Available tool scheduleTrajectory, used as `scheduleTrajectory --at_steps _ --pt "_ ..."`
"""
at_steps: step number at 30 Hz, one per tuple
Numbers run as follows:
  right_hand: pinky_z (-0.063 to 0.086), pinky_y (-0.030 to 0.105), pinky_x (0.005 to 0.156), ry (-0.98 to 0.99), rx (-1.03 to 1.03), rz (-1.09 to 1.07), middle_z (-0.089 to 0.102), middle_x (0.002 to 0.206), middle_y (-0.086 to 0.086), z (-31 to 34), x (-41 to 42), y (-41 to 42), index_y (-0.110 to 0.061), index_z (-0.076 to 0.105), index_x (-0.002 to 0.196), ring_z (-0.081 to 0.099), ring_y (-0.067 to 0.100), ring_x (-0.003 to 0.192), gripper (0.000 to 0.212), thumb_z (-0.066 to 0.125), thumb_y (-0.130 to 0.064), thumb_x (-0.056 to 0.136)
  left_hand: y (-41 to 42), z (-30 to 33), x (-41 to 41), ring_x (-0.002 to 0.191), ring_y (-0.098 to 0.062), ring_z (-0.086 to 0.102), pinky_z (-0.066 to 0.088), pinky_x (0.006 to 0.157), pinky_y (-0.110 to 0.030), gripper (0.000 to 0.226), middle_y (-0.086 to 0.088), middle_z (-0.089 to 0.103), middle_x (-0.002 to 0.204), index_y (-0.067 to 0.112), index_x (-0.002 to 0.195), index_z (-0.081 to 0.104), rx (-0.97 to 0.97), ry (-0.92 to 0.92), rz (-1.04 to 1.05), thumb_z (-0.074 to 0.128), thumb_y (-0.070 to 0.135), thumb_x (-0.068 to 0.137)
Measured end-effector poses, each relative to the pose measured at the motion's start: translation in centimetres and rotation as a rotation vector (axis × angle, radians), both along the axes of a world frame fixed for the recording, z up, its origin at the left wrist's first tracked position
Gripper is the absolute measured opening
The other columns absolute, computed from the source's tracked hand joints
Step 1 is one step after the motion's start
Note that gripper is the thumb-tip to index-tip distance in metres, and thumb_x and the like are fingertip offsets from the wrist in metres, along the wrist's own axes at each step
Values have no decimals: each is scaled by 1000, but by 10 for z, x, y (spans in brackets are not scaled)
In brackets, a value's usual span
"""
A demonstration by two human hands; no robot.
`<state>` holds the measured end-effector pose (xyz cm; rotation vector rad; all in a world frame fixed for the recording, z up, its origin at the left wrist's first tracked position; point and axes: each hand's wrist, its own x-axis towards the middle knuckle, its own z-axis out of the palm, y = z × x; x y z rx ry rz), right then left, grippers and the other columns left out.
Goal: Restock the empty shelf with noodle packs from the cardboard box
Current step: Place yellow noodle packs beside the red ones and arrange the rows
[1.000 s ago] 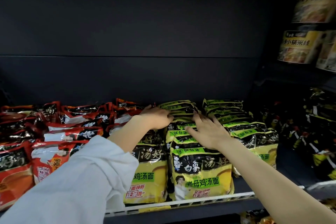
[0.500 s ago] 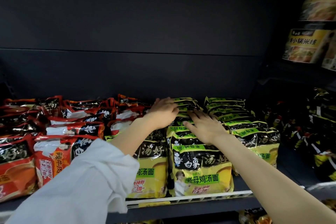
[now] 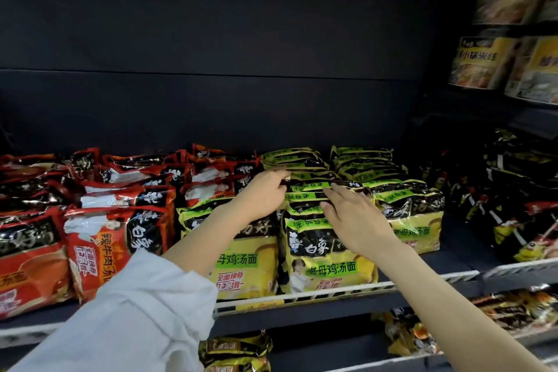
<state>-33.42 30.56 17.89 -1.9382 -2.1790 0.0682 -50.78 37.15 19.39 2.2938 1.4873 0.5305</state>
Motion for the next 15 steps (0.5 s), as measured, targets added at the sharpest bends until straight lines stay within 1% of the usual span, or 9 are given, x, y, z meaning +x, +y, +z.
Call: scheduleTrajectory --at_steps 1,5,6,8,9,10,12,13,15 --pt "7 33 118 -4 19 -18 20 158 2 -2 -1 0 -17 22 150 17 16 146 52 21 -39 103 -4 -1 -4 96 -6 50 40 95 -22 45 -6 33 152 17 143 39 26 12 1 45 17 98" --pt "2 32 118 -22 -1 -27 12 160 -1 -11 0 3 -18 17 152 8 12 147 54 18 -40 102 -17 -7 -18 128 -18 44 30 111 -32 46 -4 40 145 17 137 47 80 97 -21 55 29 94" --pt "0 32 118 -19 -25 -25 8 160 -2 -11 0 4 -19 15 152 5 11 147 54 17 -40 103 -19 -8 -19 122 -18 49 34 109 -32 45 -5 43 145 18 138 47 65 117 -37 52 30 95" --pt "-2 32 118 -25 -68 -25 3 161 -2 -9 0 6 -20 11 152 0 10 147 54 15 -39 103 -23 -9 -20 83 -15 61 48 94 -33 43 -8 49 141 20 140 45 21 128 -60 45 31 99" --pt "-3 32 118 -36 -80 -25 2 161 -2 -8 -1 7 -20 10 152 -1 10 147 53 14 -39 103 -24 -9 -19 65 -13 58 53 85 -33 42 -9 54 136 20 140 44 9 130 -67 42 31 100" --pt "-2 33 118 -50 -88 -26 1 161 -2 -7 -2 7 -20 9 152 -1 10 147 53 14 -39 103 -24 -10 -19 63 -12 59 54 84 -35 41 -10 57 133 20 140 44 10 140 -71 40 29 100" --pt "0 35 119 -71 -91 -33 3 161 -1 -5 -3 8 -20 10 152 1 12 148 53 15 -39 103 -21 -12 -17 103 -18 63 45 101 -39 41 -8 50 141 20 142 41 36 157 -72 37 26 101" --pt "1 36 119 -72 -86 -41 5 160 -1 -4 -4 9 -20 11 152 3 13 148 53 16 -39 103 -20 -12 -15 124 -21 51 38 109 -41 42 -6 43 147 20 143 38 58 156 -72 37 23 101" --pt "3 37 120 -56 -68 -61 10 160 -1 -4 -7 9 -21 14 152 8 14 147 53 20 -38 102 -16 -11 -11 141 -20 30 26 116 -41 48 -3 29 154 22 147 29 88 134 -101 34 17 100"
